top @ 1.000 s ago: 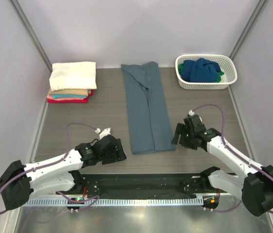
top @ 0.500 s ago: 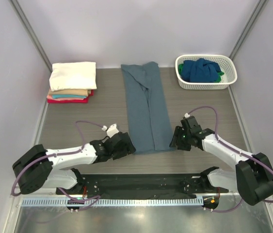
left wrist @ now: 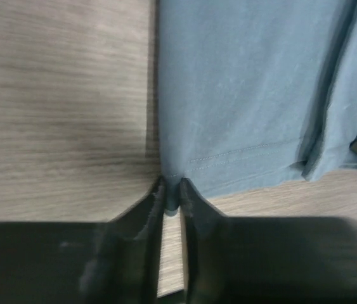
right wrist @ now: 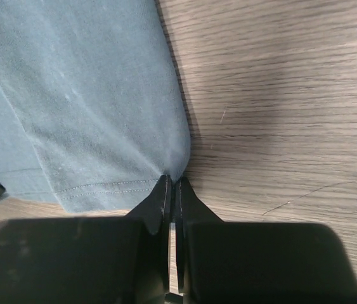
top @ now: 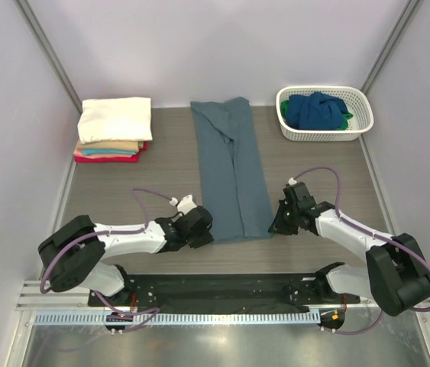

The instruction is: Fold and stack the t-shirts

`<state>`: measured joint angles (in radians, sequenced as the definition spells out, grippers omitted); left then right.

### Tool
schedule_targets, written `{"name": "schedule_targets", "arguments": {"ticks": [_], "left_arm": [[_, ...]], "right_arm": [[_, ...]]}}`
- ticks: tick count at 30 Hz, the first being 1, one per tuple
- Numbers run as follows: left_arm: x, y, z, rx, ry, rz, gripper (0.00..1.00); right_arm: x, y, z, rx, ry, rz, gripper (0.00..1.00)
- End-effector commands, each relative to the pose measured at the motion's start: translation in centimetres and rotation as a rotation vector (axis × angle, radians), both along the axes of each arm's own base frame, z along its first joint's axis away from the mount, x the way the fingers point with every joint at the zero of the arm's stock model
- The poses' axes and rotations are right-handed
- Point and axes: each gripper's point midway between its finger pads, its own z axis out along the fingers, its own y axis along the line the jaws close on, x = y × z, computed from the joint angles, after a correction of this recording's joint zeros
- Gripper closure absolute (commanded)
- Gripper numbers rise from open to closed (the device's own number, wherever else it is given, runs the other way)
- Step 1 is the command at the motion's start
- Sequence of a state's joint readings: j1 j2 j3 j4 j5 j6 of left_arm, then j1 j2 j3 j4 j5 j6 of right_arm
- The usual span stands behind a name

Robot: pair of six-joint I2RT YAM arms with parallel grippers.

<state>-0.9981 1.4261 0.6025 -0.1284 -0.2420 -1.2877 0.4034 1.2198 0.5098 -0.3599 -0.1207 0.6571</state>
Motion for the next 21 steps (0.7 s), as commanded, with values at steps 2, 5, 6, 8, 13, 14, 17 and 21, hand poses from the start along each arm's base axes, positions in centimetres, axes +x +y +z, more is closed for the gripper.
{"name": "schedule_targets", "arguments": {"ticks": [2, 5, 6, 8, 13, 14, 17, 21], "left_arm": [[-1.3, 0.7, -0.9, 0.045, 0.029, -0.02, 1.0], [-2.1, 0.6, -0.1, 0.052, 0.029, -0.027, 1.0], [-2.5, 1.0, 0.6, 0.067, 0.032, -0.025, 0.99], [-3.7, 1.4, 1.6, 0.091, 0.027, -0.027, 1.0], [-6.2, 1.6, 5.4, 0.039, 0.011, -0.059, 1.0], [-6.6, 1.9, 5.9, 0.045, 0.015, -0.066, 1.0], [-6.5, 2.5, 8.0, 0.056, -0.007, -0.076, 1.0], [-4.0, 3.9, 11.2, 0.148, -0.091, -0.054, 1.0]], "right_arm": [[-0.6, 0.2, 0.0, 0.019, 0.003, 0.011, 0.99], [-1.6, 0.6, 0.4, 0.069, 0.018, 0.002, 0.99], [-1.7, 0.7, 1.3, 0.093, -0.007, -0.006, 0.99], [-3.0, 0.8, 1.6, 0.12, 0.016, -0.027, 0.99], [-5.3, 0.3, 5.1, 0.161, -0.035, -0.055, 0.99], [-5.2, 0.4, 6.3, 0.175, -0.059, -0.057, 0.99], [-4.6, 0.5, 9.6, 0.212, -0.118, -0.075, 0.99], [-2.0, 0.5, 12.4, 0.162, -0.181, -0.081, 0.99]]}}
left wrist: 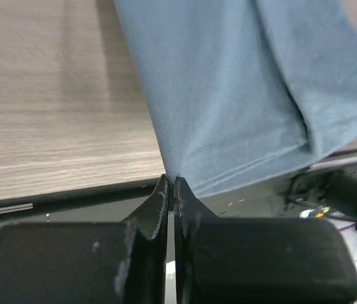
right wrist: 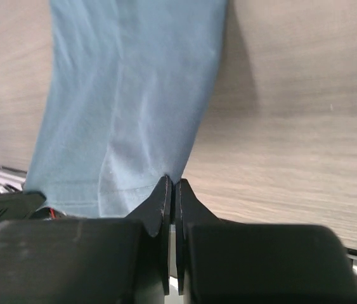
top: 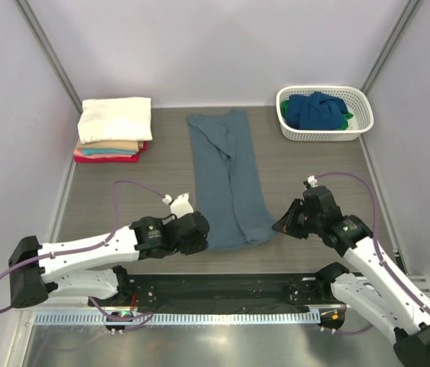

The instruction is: Fold and stack the t-shirts

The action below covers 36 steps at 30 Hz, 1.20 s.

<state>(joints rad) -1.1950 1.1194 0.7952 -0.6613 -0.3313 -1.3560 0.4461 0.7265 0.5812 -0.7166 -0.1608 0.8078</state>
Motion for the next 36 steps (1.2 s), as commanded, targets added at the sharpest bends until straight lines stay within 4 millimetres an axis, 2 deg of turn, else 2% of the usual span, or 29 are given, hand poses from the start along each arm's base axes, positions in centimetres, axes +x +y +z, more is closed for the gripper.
{"name": "schedule_targets", "arguments": {"ticks": [1, 2, 4, 5, 7, 8, 9, 10, 11, 12, 13, 14, 15, 16, 17, 18, 20, 22, 23, 26, 29, 31, 33, 35, 36], "left_arm": [[2.4, 2.8, 2.5, 0.135, -0.089, 0.026, 1.0], [3.8, 2.9, 3.5, 0.132, -0.104, 0.051, 1.0], [5.3, 3.1, 4.2, 0.139, -0.124, 0.036, 1.0], [7.1, 3.3, 4.8, 0.13, -0.133, 0.072, 1.0], [8.8, 3.4, 5.3, 0.135, -0.148, 0.074, 1.0], [10.4, 3.7, 6.1, 0.128, -0.16, 0.086, 1.0], [11.4, 3.8, 5.5, 0.152, -0.149, 0.085, 1.0], [12.2, 3.7, 5.5, 0.154, -0.144, 0.08, 1.0], [13.8, 3.9, 6.3, 0.148, -0.159, 0.083, 1.0], [14.7, 3.8, 5.3, 0.174, -0.135, 0.077, 1.0], [15.5, 3.8, 5.3, 0.174, -0.131, 0.074, 1.0], [17.0, 3.9, 5.9, 0.169, -0.14, 0.086, 1.0], [17.7, 3.7, 4.9, 0.188, -0.116, 0.064, 1.0], [18.8, 4.0, 4.8, 0.19, -0.111, 0.069, 1.0], [19.9, 3.6, 5.5, 0.176, -0.128, 0.068, 1.0], [20.5, 3.5, 4.3, 0.205, -0.106, 0.049, 1.0], [22.2, 3.5, 4.6, 0.201, -0.111, 0.051, 1.0], [23.7, 3.4, 3.8, 0.206, -0.092, 0.039, 1.0], [24.1, 3.4, 3.4, 0.216, -0.087, 0.039, 1.0], [25.6, 3.5, 1.9, 0.224, -0.054, 0.034, 1.0], [26.8, 3.6, 0.6, 0.231, -0.028, 0.029, 1.0], [27.5, 3.7, 0.2, 0.237, -0.025, 0.028, 1.0], [27.9, 3.7, -0.8, 0.249, -0.009, 0.027, 1.0], [28.5, 3.8, -1.1, 0.244, -0.005, 0.029, 1.0], [28.8, 3.8, -1.9, 0.249, 0.012, 0.028, 0.99]], "right_arm": [[3.0, -0.1, 3.5, -0.057, -0.079, -0.02, 0.99], [4.4, 0.2, 4.5, -0.08, -0.088, -0.018, 0.99], [6.4, -0.1, 5.4, -0.145, -0.125, -0.017, 0.99], [7.8, 0.4, 6.3, -0.158, -0.133, -0.008, 0.99], [10.1, 0.3, 7.1, -0.21, -0.164, -0.024, 0.99], [11.4, 0.6, 8.5, -0.217, -0.203, -0.019, 0.99], [12.6, 0.9, 7.6, -0.24, -0.177, -0.016, 0.99], [13.5, 0.8, 7.7, -0.257, -0.184, -0.021, 0.99], [14.6, 1.1, 8.4, -0.262, -0.201, -0.016, 0.99], [15.7, 1.1, 8.6, -0.265, -0.214, -0.025, 0.99], [16.6, 1.2, 7.5, -0.284, -0.187, -0.022, 0.99], [17.5, 1.4, 7.9, -0.28, -0.198, -0.026, 0.99], [18.3, 1.5, 7.9, -0.284, -0.206, -0.021, 0.99], [19.3, 1.4, 6.6, -0.299, -0.176, -0.022, 0.99], [20.2, 1.7, 6.9, -0.29, -0.185, -0.021, 0.99], [20.9, 1.8, 6.5, -0.296, -0.18, -0.015, 0.99], [22.4, 2.0, 5.1, -0.302, -0.151, -0.007, 0.99], [23.7, 2.0, 4.9, -0.296, -0.152, -0.01, 0.99], [24.2, 2.0, 3.7, -0.305, -0.126, -0.008, 0.99], [25.7, 2.2, 3.4, -0.296, -0.132, -0.009, 0.99], [27.1, 2.1, 1.7, -0.302, -0.104, -0.009, 0.99], [27.8, 2.6, 1.8, -0.271, -0.107, 0.004, 0.99], [28.4, 2.6, 0.7, -0.269, -0.084, 0.001, 0.99], [29.1, 2.8, 0.6, -0.259, -0.086, 0.004, 0.99], [29.5, 2.7, 0.3, -0.259, -0.082, 0.001, 0.99]]}}
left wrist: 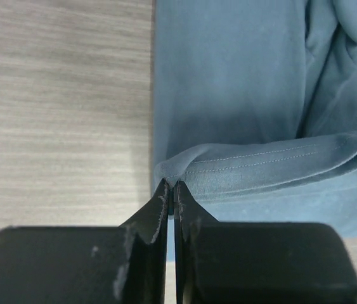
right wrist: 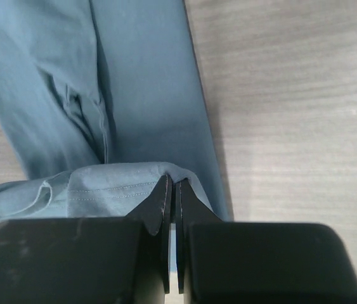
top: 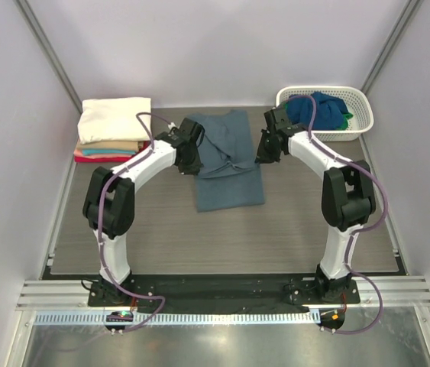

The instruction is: Fold and stack the t-shirts

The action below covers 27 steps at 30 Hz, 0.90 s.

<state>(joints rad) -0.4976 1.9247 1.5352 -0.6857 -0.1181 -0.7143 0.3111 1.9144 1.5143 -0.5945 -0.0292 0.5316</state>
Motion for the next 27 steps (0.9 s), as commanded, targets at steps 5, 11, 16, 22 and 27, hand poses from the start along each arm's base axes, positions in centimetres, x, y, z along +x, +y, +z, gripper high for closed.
{"name": "schedule_targets", "arguments": {"ticks": [5, 11, 16, 22, 27], "left_arm": [[6.2, 1.2, 1.1, -0.021, -0.031, 0.027, 0.74], [12.8, 3.2, 7.9, -0.081, -0.087, 0.07, 0.5], [10.1, 2.3, 8.5, -0.152, -0.095, 0.027, 0.49], [1.5, 1.4, 5.4, -0.209, -0.042, -0.013, 0.48], [-5.7, 0.9, 2.0, -0.206, 0.018, -0.039, 0.49]], "right_arm": [[7.3, 0.4, 1.5, 0.089, -0.067, -0.004, 0.4], [13.2, -1.6, 10.2, 0.116, -0.191, -0.046, 0.31], [6.6, -2.7, 7.3, 0.09, -0.106, -0.019, 0.31], [-4.1, -2.1, 2.3, 0.197, -0.016, 0.063, 0.33], [-9.0, -2.2, 0.1, 0.234, 0.008, 0.101, 0.36]]}}
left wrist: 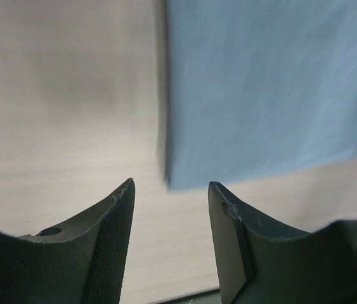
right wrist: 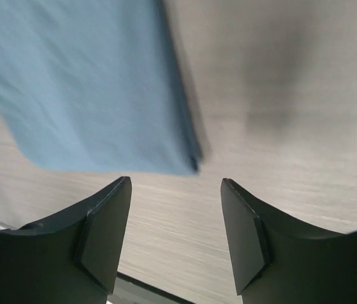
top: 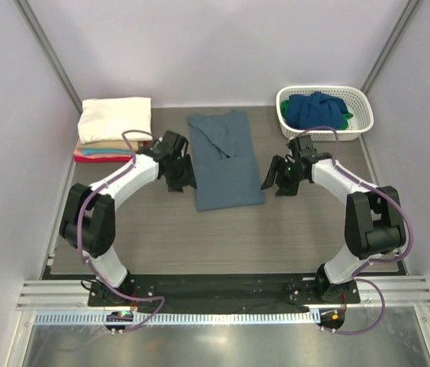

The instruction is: Fold and stack the t-shirts

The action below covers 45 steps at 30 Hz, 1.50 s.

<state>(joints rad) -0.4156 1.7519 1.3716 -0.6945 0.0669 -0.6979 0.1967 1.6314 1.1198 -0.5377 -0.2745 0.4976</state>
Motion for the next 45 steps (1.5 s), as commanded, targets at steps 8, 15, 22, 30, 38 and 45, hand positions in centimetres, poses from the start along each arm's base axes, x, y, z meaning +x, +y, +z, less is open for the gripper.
{"name": "schedule_targets", "arguments": {"ticks": [8, 15, 22, 30, 38, 45], "left_arm": [[-7.0, -2.5, -3.6, -0.118, -0.05, 0.007, 0.5], [-7.2, -2.8, -5.6, -0.148, -0.09, 0.045, 0.49], [-6.5, -3.0, -7.3, -0.137, -0.091, 0.075, 0.5], [-6.3, -3.5, -8.6, -0.138, -0.086, 0.069, 0.59], [-5.9, -4.0, -8.6, -0.144, -0.096, 0.064, 1.0], [-7.5, -4.3, -4.9, -0.149, -0.151, 0.032, 1.0]], "right_arm": [[-3.0, 0.9, -3.6, 0.07, 0.001, 0.072, 0.43], [-2.4, 1.5, -5.3, 0.078, 0.027, 0.071, 0.48], [-2.3, 1.8, -5.9, 0.077, 0.038, 0.079, 0.52], [-2.4, 1.9, -6.6, 0.078, 0.055, 0.09, 0.64], [-2.3, 2.0, -6.5, 0.084, 0.053, 0.093, 0.96], [-3.9, 1.9, -3.0, 0.113, -0.008, 0.089, 0.99]]}}
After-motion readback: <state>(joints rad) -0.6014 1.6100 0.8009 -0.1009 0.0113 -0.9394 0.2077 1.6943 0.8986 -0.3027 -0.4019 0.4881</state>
